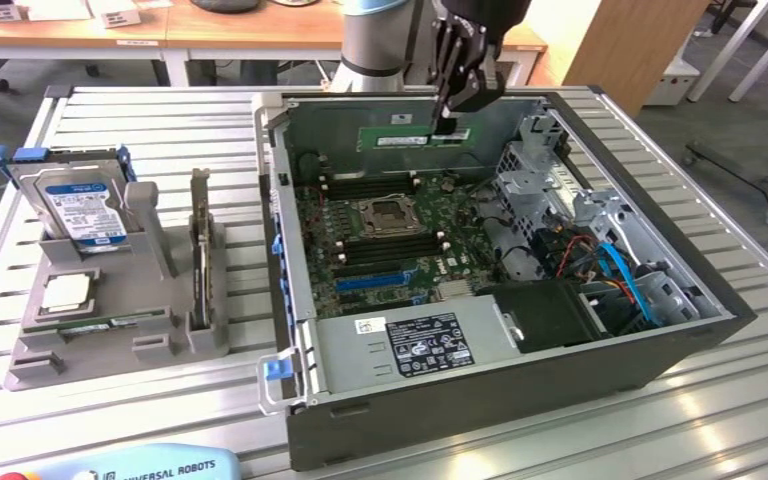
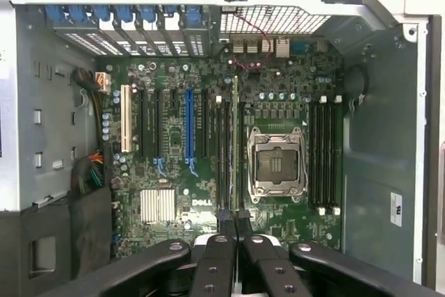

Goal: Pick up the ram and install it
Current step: 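Pick up the ram and move it above insertion slot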

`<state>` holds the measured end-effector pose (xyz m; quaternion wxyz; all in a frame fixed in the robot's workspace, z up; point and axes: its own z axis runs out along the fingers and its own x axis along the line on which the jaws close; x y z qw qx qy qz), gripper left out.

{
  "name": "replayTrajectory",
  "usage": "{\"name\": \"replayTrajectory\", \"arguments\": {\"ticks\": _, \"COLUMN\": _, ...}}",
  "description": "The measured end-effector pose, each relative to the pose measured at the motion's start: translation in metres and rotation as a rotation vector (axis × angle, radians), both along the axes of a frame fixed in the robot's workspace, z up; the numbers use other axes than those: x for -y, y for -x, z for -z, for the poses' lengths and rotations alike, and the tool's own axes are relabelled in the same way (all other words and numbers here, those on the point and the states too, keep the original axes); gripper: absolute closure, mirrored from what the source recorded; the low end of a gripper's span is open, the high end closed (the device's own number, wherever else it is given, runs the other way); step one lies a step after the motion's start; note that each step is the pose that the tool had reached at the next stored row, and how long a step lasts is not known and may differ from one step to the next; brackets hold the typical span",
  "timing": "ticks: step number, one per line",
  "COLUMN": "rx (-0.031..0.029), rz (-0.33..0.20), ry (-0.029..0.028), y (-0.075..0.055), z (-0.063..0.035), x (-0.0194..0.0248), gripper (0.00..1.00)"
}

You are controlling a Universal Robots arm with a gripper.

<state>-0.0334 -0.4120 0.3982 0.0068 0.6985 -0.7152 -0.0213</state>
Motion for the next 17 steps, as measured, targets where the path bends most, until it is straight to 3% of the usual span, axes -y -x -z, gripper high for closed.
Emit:
{"name": "replayTrajectory", "arguments": {"ticks": 11, "rx": 0.0, "rz": 0.0, "ry": -0.0001, "y": -0.001, "z": 0.0196, "x": 0.0, "gripper": 0.89}}
{"name": "replayTrajectory", "arguments": {"ticks": 17, "rx": 0.0001, "rz": 0.0, "ry": -0.0003, "y": -0.002, "z": 0.0234, "x": 0.0, "gripper": 0.89}}
